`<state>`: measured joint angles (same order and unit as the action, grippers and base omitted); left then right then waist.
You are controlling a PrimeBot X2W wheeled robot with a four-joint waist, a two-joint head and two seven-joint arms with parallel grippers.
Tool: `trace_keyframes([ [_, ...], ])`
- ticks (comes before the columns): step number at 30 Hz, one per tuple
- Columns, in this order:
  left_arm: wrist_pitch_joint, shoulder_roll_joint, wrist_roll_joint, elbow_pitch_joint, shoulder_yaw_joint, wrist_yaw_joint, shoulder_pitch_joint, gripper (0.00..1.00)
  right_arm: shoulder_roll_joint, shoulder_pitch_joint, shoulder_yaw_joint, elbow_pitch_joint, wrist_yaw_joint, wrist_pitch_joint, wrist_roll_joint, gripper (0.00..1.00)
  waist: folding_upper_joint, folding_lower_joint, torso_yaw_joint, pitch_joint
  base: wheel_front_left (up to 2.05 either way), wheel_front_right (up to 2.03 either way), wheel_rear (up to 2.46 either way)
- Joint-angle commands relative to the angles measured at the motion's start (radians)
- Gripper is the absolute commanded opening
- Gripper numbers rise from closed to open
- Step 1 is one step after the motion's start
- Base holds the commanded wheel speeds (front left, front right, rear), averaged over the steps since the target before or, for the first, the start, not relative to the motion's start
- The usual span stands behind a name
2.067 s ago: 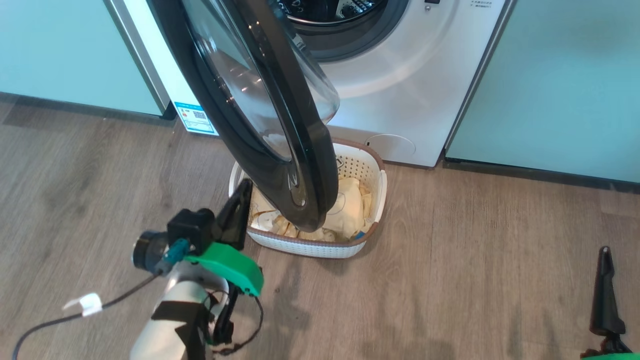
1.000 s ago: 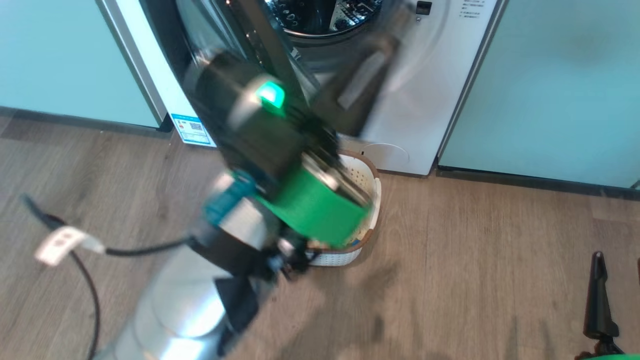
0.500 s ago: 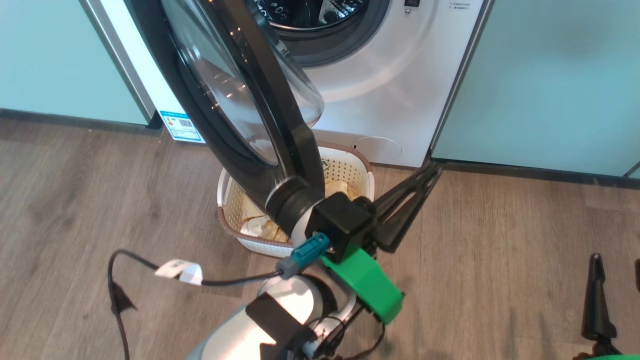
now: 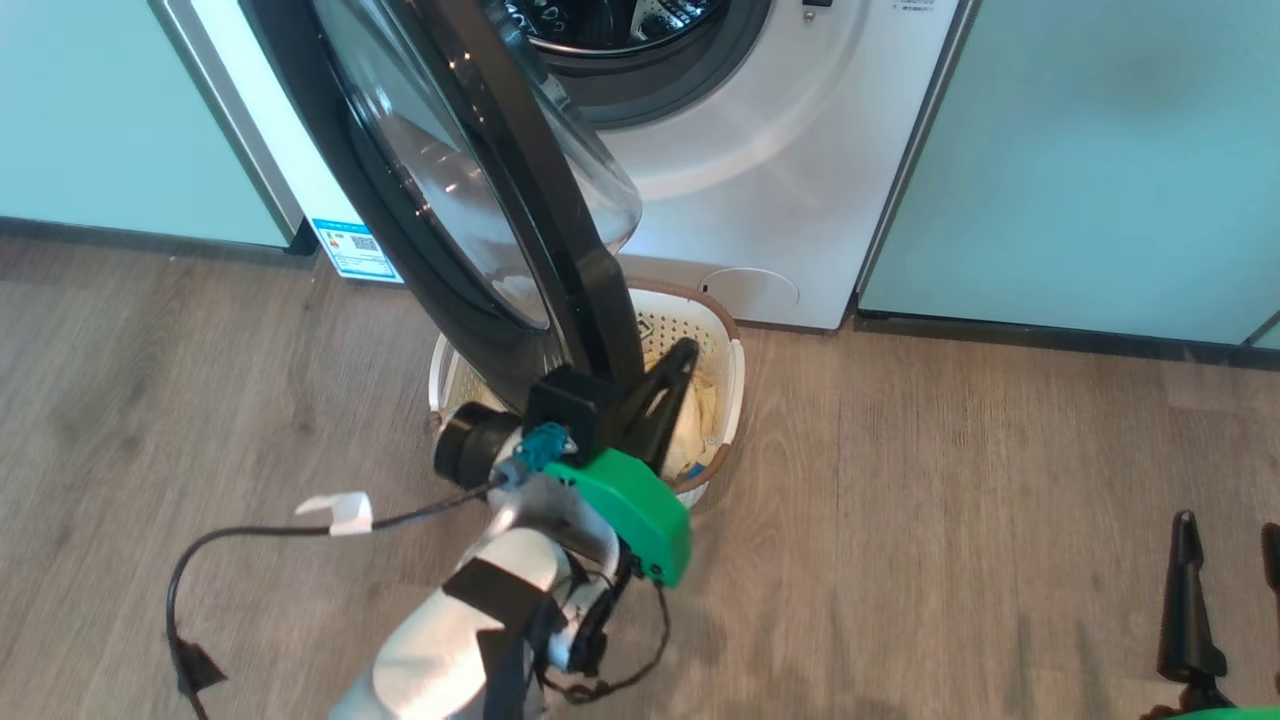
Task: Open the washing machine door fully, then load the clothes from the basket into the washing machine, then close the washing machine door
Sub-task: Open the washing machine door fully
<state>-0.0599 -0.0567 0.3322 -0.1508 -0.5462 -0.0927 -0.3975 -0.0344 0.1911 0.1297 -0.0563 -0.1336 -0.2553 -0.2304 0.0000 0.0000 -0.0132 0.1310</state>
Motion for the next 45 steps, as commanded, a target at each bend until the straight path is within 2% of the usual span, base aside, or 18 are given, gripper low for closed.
trace_keyframes([
  [1,-0.015,-0.015,0.005,0.003,0.046,-0.005,-0.063,0.00,-0.016,-0.047,-0.019,-0.025,0.003,-0.006,-0.005,1.00,0.0000,0.0000,-0.001,0.000,0.00,0.00,0.00],
  [11,-0.067,-0.010,0.022,-0.119,0.054,0.007,-0.117,0.00,-0.016,-0.049,-0.020,-0.017,0.003,-0.006,-0.013,1.00,0.0000,0.0000,-0.003,0.002,0.00,0.00,0.00],
  [21,-0.089,-0.006,0.032,-0.157,0.047,-0.003,-0.138,0.00,-0.016,-0.047,-0.016,-0.015,0.003,-0.006,-0.020,1.00,0.0000,0.0000,0.011,0.007,0.00,0.00,0.00],
  [27,-0.095,-0.006,0.037,-0.142,0.038,-0.012,-0.126,0.00,-0.016,-0.044,-0.006,-0.015,0.003,-0.006,-0.019,1.00,0.0000,0.0000,0.048,0.012,0.00,0.00,0.00],
  [45,-0.095,-0.027,0.029,0.002,0.011,-0.078,-0.021,0.00,-0.016,-0.041,0.003,-0.010,0.003,-0.006,-0.007,1.00,0.0000,0.0000,0.200,0.019,0.00,0.00,0.00],
])
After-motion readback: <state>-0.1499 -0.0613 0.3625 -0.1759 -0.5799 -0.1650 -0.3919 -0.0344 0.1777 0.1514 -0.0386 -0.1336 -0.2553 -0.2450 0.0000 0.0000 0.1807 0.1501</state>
